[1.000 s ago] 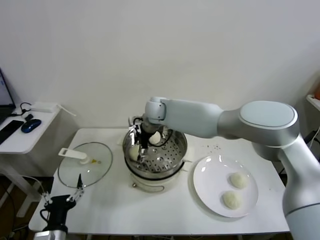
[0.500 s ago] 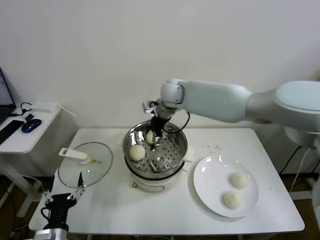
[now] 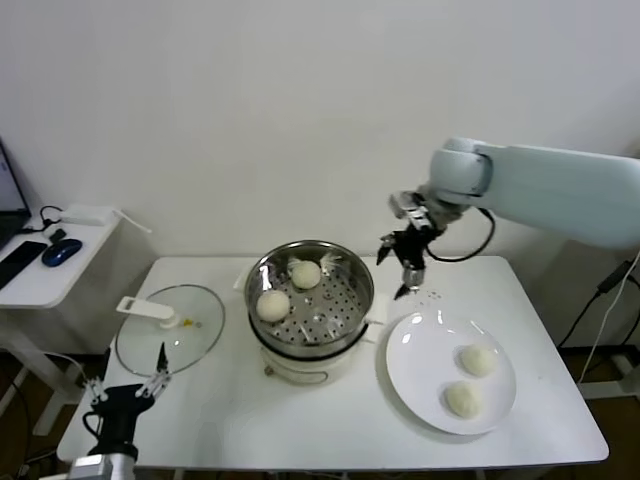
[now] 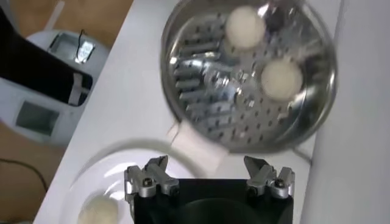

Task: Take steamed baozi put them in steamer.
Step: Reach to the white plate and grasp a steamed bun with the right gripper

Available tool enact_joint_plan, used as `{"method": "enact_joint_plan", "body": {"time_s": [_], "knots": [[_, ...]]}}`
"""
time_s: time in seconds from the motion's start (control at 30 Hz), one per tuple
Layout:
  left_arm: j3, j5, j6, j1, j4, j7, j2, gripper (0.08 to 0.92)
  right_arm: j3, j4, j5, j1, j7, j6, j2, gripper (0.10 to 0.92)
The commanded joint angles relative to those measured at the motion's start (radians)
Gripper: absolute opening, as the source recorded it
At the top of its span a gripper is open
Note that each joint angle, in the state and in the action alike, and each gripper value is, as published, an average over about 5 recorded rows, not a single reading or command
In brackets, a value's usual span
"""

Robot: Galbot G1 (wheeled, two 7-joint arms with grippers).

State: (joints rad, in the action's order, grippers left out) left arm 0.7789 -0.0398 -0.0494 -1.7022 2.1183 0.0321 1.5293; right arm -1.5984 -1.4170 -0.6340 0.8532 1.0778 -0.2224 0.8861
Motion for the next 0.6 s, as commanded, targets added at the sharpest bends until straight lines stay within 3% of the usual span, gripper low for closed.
{"method": "enact_joint_plan", "body": {"time_s": [0.03,0.6], "knots": [[0.004,0.002,0.002,-0.008,0.001,-0.011,-0.001,0.823,0.022,-0.118,0.228,-0.120,0.033,0.037,-0.287,0.823],[0.016,-0.007,-0.008,-0.009,-0.020,-0.017,0.003,0.823,0.130,-0.114,0.339,-0.407,0.006,0.023,-0.304,0.823]]}}
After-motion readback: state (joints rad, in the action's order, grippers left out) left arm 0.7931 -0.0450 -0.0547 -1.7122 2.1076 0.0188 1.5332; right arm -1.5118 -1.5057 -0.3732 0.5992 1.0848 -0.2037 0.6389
